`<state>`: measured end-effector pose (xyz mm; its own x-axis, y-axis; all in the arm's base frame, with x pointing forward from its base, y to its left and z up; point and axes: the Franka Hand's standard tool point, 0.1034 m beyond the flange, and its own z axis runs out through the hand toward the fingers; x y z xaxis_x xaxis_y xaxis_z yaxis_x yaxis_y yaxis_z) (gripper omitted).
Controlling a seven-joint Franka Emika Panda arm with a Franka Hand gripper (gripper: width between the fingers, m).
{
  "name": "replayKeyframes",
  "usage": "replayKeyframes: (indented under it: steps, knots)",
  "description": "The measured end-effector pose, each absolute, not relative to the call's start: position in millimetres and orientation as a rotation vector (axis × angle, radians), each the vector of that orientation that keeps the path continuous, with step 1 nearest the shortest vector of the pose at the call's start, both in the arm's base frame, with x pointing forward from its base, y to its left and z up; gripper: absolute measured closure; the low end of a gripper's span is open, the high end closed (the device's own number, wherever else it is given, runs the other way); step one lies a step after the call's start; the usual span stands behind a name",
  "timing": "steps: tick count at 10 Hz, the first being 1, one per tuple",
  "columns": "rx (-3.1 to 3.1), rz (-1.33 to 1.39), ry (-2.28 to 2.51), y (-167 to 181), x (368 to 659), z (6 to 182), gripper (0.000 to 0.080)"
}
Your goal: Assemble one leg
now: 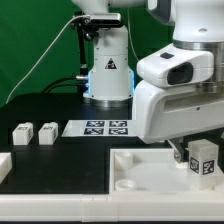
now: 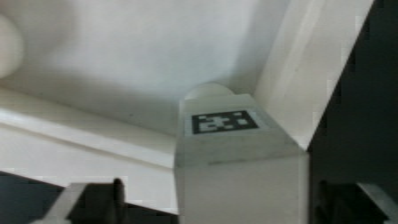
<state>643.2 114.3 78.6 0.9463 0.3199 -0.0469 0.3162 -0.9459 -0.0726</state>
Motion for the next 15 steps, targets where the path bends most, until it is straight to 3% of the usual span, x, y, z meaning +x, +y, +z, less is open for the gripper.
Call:
replayKeyframes:
  steps: [1, 2, 5, 11, 15]
  knots:
    - [-3.036, 0.089, -0.497, 114.4, 643.2, 78.6, 0.0424]
    - [-3.036, 0.089, -0.497, 114.4, 643.2, 78.6, 0.0508]
    - [-3.048, 0.090, -0.414, 114.6, 643.3, 78.6, 0.0508]
    - [-2.926, 0.080, 1.034, 115.5, 642.4, 77.1, 0.0508]
    - [-2.632, 0.095, 1.662, 114.7, 642.7, 76.7, 0.0506]
